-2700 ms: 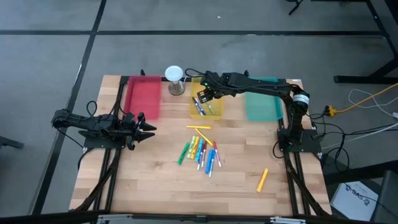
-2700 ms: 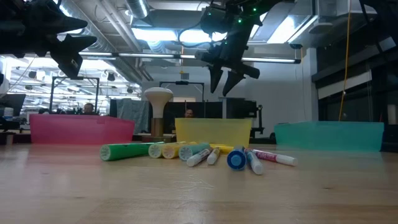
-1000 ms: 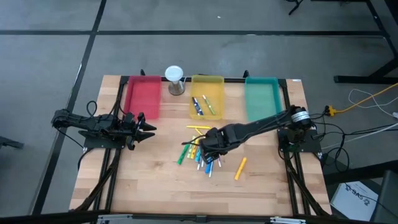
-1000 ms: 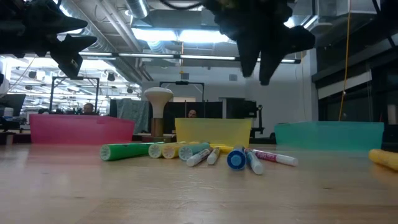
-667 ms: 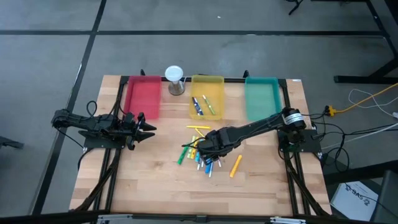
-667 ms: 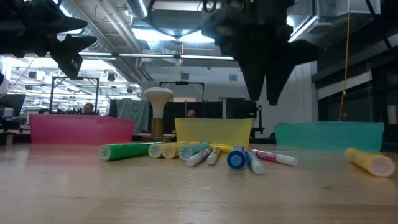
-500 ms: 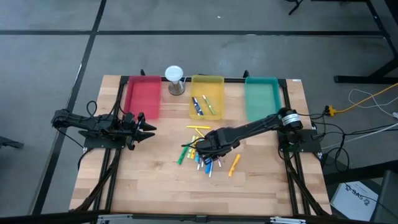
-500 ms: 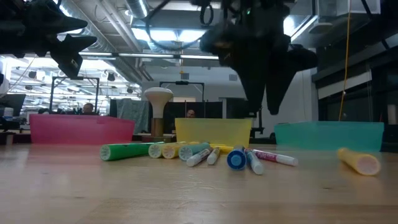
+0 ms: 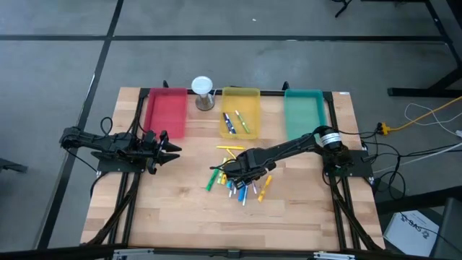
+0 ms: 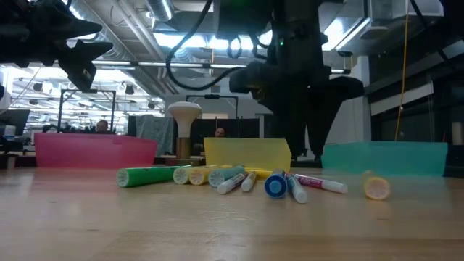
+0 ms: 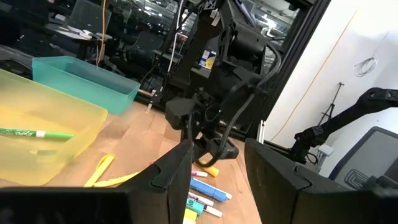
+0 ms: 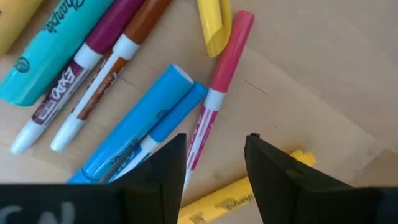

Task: Pick & Place Markers
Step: Put the pink marker into the yellow bin

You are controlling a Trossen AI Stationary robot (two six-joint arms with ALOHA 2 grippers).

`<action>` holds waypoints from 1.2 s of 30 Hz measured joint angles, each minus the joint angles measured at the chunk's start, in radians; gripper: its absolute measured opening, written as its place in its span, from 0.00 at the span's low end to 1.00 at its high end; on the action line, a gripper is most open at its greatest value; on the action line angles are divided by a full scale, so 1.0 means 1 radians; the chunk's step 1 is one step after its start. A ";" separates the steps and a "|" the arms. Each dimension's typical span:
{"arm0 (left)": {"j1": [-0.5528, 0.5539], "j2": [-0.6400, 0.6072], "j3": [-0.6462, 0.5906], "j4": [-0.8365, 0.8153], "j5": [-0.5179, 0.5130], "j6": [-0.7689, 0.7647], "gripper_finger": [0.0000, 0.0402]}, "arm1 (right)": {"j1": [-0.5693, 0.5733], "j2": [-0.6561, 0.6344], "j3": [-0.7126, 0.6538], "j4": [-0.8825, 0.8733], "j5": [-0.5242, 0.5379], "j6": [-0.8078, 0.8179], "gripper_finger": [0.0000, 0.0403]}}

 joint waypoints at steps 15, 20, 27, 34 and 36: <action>0.000 0.000 0.000 0.000 0.000 0.000 0.36 | -0.039 0.024 -0.003 0.028 0.027 0.011 0.39; 0.000 0.000 0.000 0.000 0.000 0.000 0.36 | -0.040 0.021 -0.053 0.092 0.009 0.042 0.39; 0.000 0.000 0.000 0.000 0.000 0.000 0.36 | -0.034 0.017 -0.059 0.098 0.001 0.038 0.39; 0.000 0.000 0.000 0.000 0.000 0.000 0.36 | -0.034 0.016 -0.060 0.097 0.001 0.029 0.39; 0.000 0.000 0.000 0.000 0.000 0.000 0.36 | -0.034 0.016 -0.060 0.098 0.002 0.027 0.39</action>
